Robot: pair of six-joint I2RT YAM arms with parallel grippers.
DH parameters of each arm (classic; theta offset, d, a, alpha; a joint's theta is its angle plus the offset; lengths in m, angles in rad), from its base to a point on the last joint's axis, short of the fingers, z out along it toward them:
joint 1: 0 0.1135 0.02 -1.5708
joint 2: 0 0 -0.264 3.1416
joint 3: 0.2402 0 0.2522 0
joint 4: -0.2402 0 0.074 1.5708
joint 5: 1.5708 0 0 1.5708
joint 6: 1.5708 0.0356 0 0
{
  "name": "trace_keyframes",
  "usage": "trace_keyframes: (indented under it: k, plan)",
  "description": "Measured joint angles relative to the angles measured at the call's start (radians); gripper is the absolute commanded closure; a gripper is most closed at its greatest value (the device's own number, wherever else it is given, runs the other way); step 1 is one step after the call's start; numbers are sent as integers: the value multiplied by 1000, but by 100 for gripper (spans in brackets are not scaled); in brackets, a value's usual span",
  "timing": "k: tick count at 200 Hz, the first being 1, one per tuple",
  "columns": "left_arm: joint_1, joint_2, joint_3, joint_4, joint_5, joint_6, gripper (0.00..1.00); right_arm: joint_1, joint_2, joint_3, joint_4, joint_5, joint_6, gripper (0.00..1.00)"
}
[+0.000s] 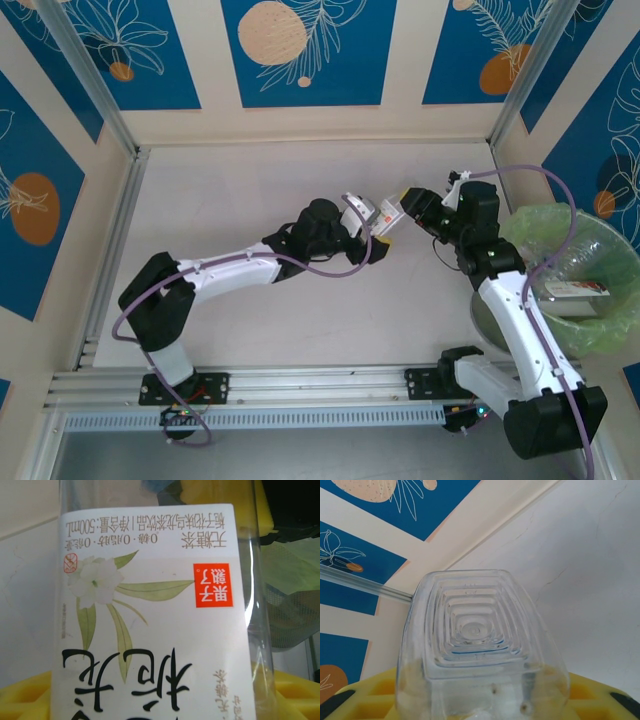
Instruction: Put the plastic bottles in the bin
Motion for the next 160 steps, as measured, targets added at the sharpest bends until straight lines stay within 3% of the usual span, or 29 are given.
trace_keyframes:
  k: [33,46,109,160]
  plan:
    - [-1,0,1,3,22,2,17,0,-30,-10,-5,12,0,69]
    - [-1,0,1,3,42,2,1,4,-37,-10,-4,18,-14,70]
    - [-3,-17,-12,14,97,-2,0,5,-50,18,-48,65,-92,70]
    - [-8,-73,-65,42,-176,-39,0,4,-50,152,-165,201,-246,70]
